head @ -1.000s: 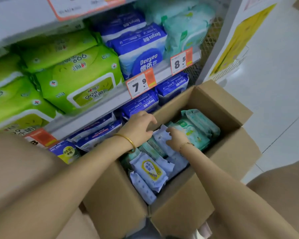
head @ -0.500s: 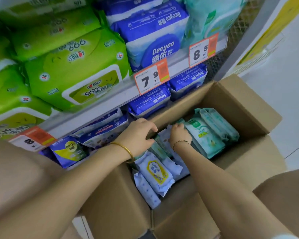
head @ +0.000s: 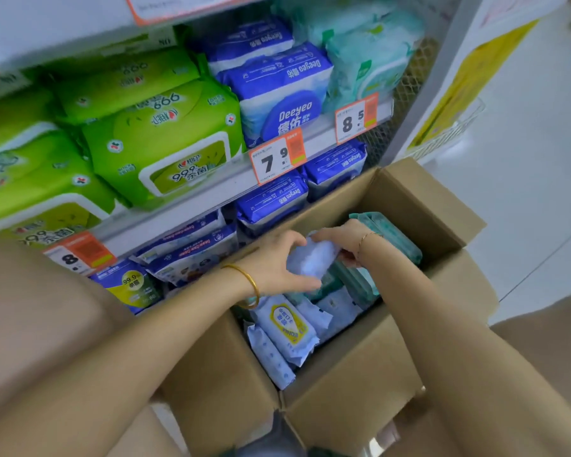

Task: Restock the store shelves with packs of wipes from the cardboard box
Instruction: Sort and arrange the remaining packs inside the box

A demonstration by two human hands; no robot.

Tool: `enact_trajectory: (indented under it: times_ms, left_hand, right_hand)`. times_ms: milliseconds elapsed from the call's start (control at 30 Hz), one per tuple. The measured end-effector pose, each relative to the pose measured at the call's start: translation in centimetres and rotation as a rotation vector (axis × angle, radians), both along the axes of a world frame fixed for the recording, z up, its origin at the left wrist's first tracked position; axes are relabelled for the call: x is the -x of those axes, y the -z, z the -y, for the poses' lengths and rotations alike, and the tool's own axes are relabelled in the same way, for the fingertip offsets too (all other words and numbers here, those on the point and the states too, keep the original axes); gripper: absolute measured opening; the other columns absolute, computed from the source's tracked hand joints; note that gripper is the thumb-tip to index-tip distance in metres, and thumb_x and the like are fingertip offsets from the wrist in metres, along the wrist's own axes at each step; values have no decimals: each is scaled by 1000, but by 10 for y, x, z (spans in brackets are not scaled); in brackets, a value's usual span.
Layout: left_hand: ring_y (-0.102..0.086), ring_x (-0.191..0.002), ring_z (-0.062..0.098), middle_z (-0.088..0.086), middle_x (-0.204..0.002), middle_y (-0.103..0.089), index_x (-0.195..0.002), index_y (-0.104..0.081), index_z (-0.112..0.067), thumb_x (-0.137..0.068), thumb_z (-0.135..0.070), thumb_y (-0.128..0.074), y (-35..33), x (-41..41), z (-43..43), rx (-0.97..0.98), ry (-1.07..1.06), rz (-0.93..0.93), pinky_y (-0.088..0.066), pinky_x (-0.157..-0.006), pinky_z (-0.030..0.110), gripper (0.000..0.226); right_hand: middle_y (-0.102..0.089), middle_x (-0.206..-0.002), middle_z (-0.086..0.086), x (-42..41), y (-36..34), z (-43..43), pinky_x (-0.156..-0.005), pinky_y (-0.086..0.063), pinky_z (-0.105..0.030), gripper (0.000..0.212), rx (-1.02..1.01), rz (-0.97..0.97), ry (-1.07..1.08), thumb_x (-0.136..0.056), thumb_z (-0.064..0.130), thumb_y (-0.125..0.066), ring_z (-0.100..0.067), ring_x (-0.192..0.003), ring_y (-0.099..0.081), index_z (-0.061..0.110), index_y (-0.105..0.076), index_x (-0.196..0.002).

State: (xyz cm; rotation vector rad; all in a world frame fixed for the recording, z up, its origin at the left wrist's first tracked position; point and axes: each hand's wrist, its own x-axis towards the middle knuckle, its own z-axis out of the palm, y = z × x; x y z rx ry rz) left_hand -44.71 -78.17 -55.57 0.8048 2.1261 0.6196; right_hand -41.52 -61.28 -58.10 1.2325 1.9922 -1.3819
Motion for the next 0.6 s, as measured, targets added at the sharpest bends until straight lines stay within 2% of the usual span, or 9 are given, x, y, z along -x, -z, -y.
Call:
enact_trajectory:
  times_ms: [67,167,233,333,367,400,467,533,600]
  left_hand:
    - [-42,-117,19,1,-131,-34,-134,-30,-23,-67,-41,-79,-4,-12,1,-30,-30,-52,-43,-97,35,85]
    - [-54,-98,20,4,-112,-49,-120,-41,-16,-69,-18,-77,-17,-13,3,-209,-157,-138,-49,-78,30,62]
    - [-52,-78,17,4,-90,-55,-106,-50,-14,-69,-16,-74,-34,-6,10,-270,-233,46,-42,-64,26,44]
    - [-63,-74,22,13,-88,-67,-108,-56,-12,-77,-16,-70,-58,6,29,-331,-456,484,-52,-69,33,34]
    - [-68,-71,20,11,-85,-71,-107,-58,-14,-84,-12,-63,-66,9,37,-315,-497,595,-57,-70,34,23]
    - [-71,-69,18,7,-83,-74,-104,-60,-15,-88,-10,-58,-72,12,44,-297,-506,676,-58,-71,37,17]
    - [-72,-72,19,5,-85,-75,-100,-62,-17,-85,-12,-57,-83,17,55,-300,-517,762,-56,-76,43,16]
    - [-72,-74,21,5,-87,-75,-99,-63,-15,-73,-15,-62,-96,19,64,-339,-541,800,-56,-76,47,27]
    - [-73,-74,22,5,-88,-75,-102,-62,-14,-66,-15,-66,-106,19,70,-358,-560,801,-57,-73,48,36]
  right_hand:
    - [-31,-37,-2,-4,-20,3,-47,-22,-19,41,77,-47,113,-83,29,-64,-14,-41,-28,14,-35,-59]
    - [-44,-39,-7,-11,-50,9,-46,-27,-16,38,129,-89,109,-89,38,-53,-16,-38,-35,11,-43,-64]
    - [-52,-42,-10,-16,-66,11,-41,-29,-11,48,146,-121,61,-94,52,-39,-14,-30,-38,10,-47,-72]
    - [-47,-55,-11,-20,-83,9,-44,-34,-17,57,15,-230,-26,-93,59,-35,-18,-39,-40,10,-44,-65]
    - [-50,-62,-11,-22,-88,9,-52,-43,-25,56,-29,-279,-64,-93,58,-37,-20,-50,-46,10,-47,-65]
    - [-57,-73,-13,-23,-93,10,-68,-51,-33,54,-37,-330,-100,-93,57,-39,-24,-64,-55,9,-56,-73]
    - [-65,-107,-16,-26,-100,12,-97,-48,-46,49,81,-432,-157,-94,52,-43,-32,-99,-62,10,-64,-107]
    - [-64,-116,-13,-31,-108,17,-97,-49,-45,33,245,-551,-202,-96,34,-48,-29,-103,-63,12,-59,-117]
    - [-67,-106,-7,-32,-114,24,-81,-58,-32,16,333,-651,-252,-94,15,-53,-17,-87,-70,14,-59,-109]
